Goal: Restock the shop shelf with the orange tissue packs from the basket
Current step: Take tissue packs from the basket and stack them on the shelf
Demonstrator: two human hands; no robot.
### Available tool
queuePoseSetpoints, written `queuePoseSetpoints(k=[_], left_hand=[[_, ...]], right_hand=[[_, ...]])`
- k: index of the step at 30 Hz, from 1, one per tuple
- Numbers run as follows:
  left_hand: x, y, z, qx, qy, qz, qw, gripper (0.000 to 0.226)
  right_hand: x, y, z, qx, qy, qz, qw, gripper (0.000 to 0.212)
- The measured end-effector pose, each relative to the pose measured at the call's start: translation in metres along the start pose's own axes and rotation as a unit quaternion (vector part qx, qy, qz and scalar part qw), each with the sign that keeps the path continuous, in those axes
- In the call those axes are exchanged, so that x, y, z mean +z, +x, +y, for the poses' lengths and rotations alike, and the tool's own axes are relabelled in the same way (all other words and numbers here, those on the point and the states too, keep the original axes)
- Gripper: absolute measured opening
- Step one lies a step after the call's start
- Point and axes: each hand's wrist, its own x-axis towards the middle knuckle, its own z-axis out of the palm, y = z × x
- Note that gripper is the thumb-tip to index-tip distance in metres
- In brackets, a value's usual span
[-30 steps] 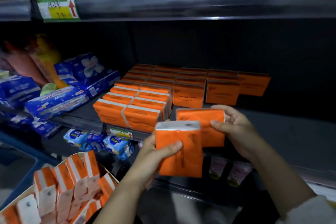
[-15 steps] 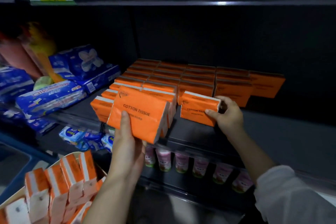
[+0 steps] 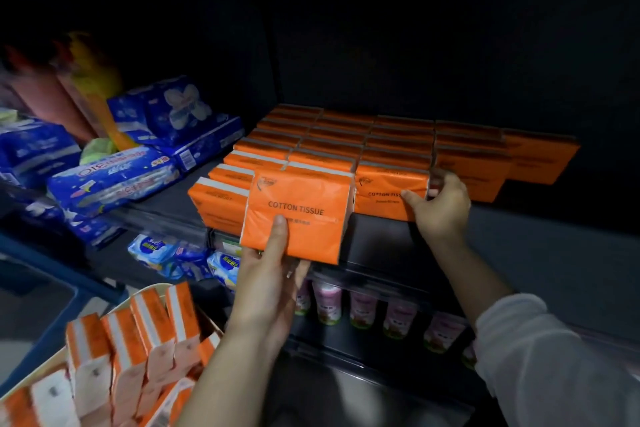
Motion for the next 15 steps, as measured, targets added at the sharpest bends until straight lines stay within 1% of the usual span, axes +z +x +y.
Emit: queuePoseSetpoints(k=[2, 4, 6, 8, 9, 10, 11, 12, 14, 15], left_hand=[[0.002, -0.002, -0.001, -0.002, 0.002, -0.002, 1.000, 0.037], [0.006, -0.005, -0.001, -0.003, 0.009, -0.017, 1.000, 0.038], [0.008, -0.007, -0.003, -0.001, 0.019, -0.034, 0.999, 0.046], [0.009, -0.007, -0.005, 0.007, 0.027, -0.050, 0.998, 0.056], [0.010, -0.008, -0.006, 0.013, 0.032, -0.058, 0.998, 0.060], [0.011, -0.008, -0.007, 0.019, 0.037, -0.067, 0.997, 0.064], [0.013, -0.010, -0.009, 0.026, 0.045, -0.076, 0.996, 0.066], [0.015, -0.011, -0.011, 0.034, 0.056, -0.082, 0.994, 0.064], [0.018, -0.014, -0.014, 0.048, 0.086, -0.089, 0.991, 0.056], [0.019, -0.016, -0.016, 0.051, 0.100, -0.094, 0.989, 0.053]], right_hand=[[-0.003, -0.002, -0.003, 0.002, -0.005, -0.010, 1.000, 0.058], [-0.011, -0.006, -0.009, 0.016, -0.016, -0.017, 1.000, 0.066], [-0.023, -0.007, -0.019, 0.023, -0.008, -0.010, 1.000, 0.067], [-0.038, -0.012, -0.032, 0.009, 0.022, 0.004, 1.000, 0.055], [-0.045, -0.016, -0.040, 0.000, 0.058, -0.002, 0.998, 0.046], [-0.052, -0.023, -0.050, -0.004, 0.109, -0.024, 0.994, 0.036], [-0.057, -0.031, -0.058, -0.003, 0.163, -0.069, 0.984, 0.029], [-0.063, -0.041, -0.065, 0.000, 0.203, -0.134, 0.970, 0.026], [-0.069, -0.060, -0.070, 0.032, 0.230, -0.288, 0.929, 0.029], [-0.070, -0.068, -0.070, 0.050, 0.231, -0.346, 0.908, 0.031]])
